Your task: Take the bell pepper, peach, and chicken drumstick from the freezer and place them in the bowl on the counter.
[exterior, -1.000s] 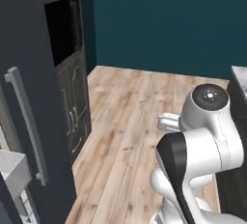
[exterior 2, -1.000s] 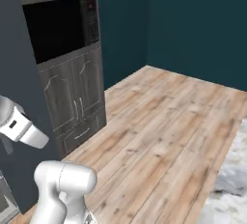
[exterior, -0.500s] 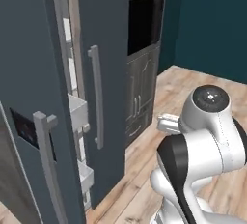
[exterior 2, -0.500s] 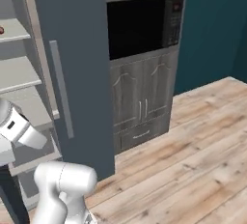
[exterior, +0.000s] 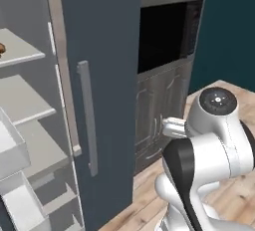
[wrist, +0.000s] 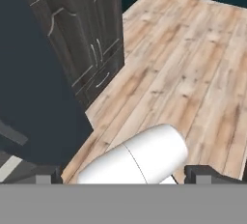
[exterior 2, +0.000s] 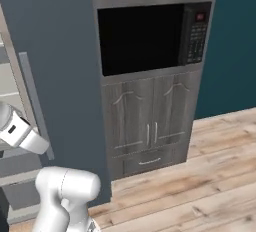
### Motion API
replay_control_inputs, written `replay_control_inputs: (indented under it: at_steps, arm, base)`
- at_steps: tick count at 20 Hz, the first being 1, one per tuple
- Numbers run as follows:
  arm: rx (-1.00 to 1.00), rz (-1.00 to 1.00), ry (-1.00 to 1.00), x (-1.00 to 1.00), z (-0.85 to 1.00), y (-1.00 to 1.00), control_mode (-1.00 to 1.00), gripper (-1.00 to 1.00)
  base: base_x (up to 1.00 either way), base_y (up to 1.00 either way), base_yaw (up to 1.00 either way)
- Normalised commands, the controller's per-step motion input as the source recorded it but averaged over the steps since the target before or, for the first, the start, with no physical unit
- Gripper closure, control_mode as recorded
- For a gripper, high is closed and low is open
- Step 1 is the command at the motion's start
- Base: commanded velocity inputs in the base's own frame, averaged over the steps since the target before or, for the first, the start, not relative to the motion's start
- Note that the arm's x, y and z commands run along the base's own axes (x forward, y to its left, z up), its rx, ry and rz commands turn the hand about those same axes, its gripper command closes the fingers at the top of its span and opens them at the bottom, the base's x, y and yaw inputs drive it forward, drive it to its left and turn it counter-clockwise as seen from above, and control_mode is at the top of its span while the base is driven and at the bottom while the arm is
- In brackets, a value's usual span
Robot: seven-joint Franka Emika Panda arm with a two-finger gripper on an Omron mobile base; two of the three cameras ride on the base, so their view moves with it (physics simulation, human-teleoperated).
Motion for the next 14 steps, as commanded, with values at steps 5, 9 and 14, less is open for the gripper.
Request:
replay_control_inputs:
  at_steps: [5, 9, 14]
  arm:
    - [0.0, 0.0, 0.0, 0.0, 0.0, 0.0, 1.0, -1.0]
    - [0.0, 0.0, 0.0, 0.0, 0.0, 0.0, 1.0, -1.0]
    - [0.0, 0.0, 0.0, 0.0, 0.0, 0.0, 1.0, -1.0]
  base:
    - [0.14, -0.29, 0.52]
    - [0.0, 0.34, 0.74]
    - [0.05, 0.23, 0.64]
